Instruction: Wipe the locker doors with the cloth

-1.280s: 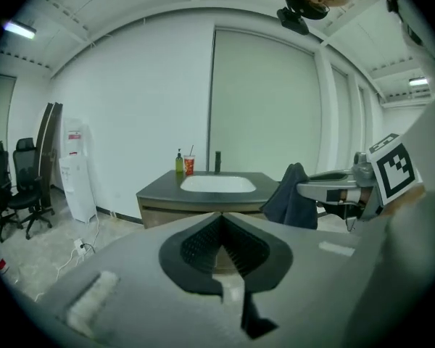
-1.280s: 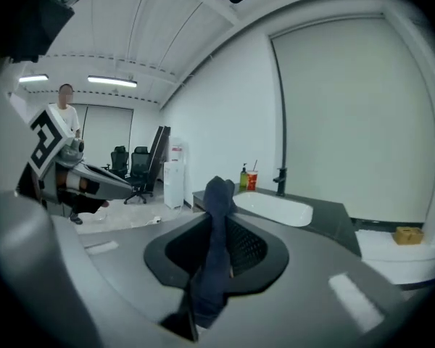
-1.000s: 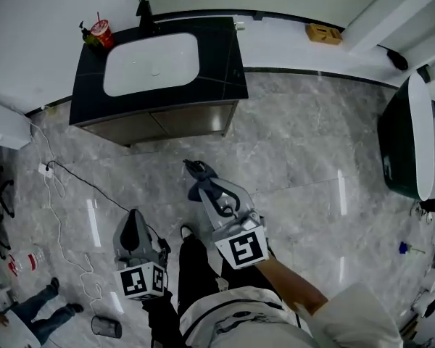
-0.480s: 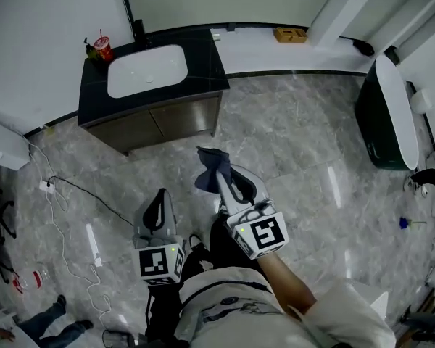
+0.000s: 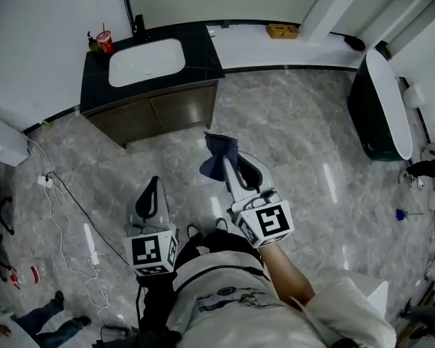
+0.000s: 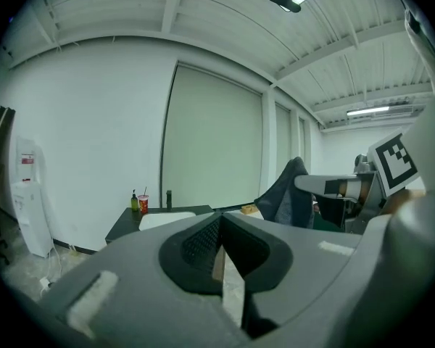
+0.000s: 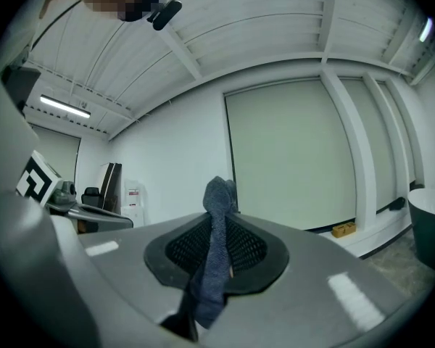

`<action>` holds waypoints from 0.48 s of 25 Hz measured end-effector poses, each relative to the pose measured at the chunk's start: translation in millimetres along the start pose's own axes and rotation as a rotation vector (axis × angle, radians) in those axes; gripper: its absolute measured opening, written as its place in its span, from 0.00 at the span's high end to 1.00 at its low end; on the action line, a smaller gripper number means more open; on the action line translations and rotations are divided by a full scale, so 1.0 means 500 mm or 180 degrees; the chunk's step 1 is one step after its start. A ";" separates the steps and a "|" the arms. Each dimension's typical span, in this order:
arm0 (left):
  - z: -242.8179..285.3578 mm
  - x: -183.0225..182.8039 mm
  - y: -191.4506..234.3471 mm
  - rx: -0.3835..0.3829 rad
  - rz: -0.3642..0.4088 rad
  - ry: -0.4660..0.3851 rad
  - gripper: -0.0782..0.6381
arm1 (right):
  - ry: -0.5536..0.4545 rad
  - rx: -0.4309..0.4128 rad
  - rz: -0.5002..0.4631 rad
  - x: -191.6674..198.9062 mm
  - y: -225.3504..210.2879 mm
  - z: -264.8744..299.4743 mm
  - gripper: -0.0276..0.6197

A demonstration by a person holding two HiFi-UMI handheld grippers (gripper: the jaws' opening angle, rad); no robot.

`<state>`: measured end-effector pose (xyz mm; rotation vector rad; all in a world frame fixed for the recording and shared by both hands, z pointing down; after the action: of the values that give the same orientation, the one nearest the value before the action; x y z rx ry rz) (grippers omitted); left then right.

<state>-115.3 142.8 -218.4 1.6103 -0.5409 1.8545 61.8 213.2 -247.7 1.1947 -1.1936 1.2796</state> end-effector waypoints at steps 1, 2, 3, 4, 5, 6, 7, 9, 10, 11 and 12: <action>-0.004 -0.002 -0.002 -0.0017 0.0001 -0.0001 0.89 | -0.0006 0.0000 -0.0031 -0.002 -0.001 -0.003 0.87; -0.007 -0.005 -0.004 -0.0029 0.0004 0.0000 0.89 | -0.0014 -0.0005 -0.0057 -0.004 -0.002 -0.005 0.87; -0.009 -0.008 -0.007 -0.0037 0.0012 0.0002 0.89 | -0.0023 -0.0015 -0.0076 -0.006 -0.002 -0.007 0.87; -0.010 -0.010 -0.010 -0.0044 0.0021 0.0006 0.89 | -0.0033 -0.0027 -0.0088 -0.008 -0.003 -0.007 0.87; -0.010 -0.011 -0.014 -0.0050 0.0024 0.0011 0.89 | -0.0041 -0.0039 -0.0093 -0.008 -0.004 -0.007 0.87; -0.010 -0.011 -0.019 -0.0053 0.0016 0.0013 0.89 | -0.0045 -0.0048 -0.0091 -0.008 -0.006 -0.008 0.87; -0.011 -0.010 -0.025 -0.0054 0.0007 0.0016 0.89 | -0.0044 -0.0046 -0.0086 -0.008 -0.008 -0.010 0.87; -0.010 -0.010 -0.034 -0.0050 0.0010 0.0022 0.89 | -0.0011 -0.0003 -0.0064 -0.008 -0.015 -0.013 0.88; -0.009 -0.010 -0.037 -0.0052 0.0013 0.0023 0.89 | 0.0012 0.0016 -0.0053 -0.008 -0.018 -0.013 0.88; -0.008 -0.011 -0.039 -0.0059 0.0013 0.0022 0.89 | 0.0031 0.0020 -0.0049 -0.007 -0.021 -0.014 0.88; -0.007 -0.012 -0.041 -0.0067 0.0010 0.0019 0.89 | 0.0040 0.0012 -0.0057 -0.006 -0.024 -0.016 0.88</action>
<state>-103.4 159.0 -226.6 1.5905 -0.5588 1.8492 73.8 221.7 -250.5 1.1959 -1.1696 1.2748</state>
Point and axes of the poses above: the fingertips, and each gripper's own axes: z forward along the fingers, y to its left, x out of its underside, the point moved 3 cm from there along -z, backward along the fingers, and after that the axes turned 3 degrees about -y, right-handed, at the moved point
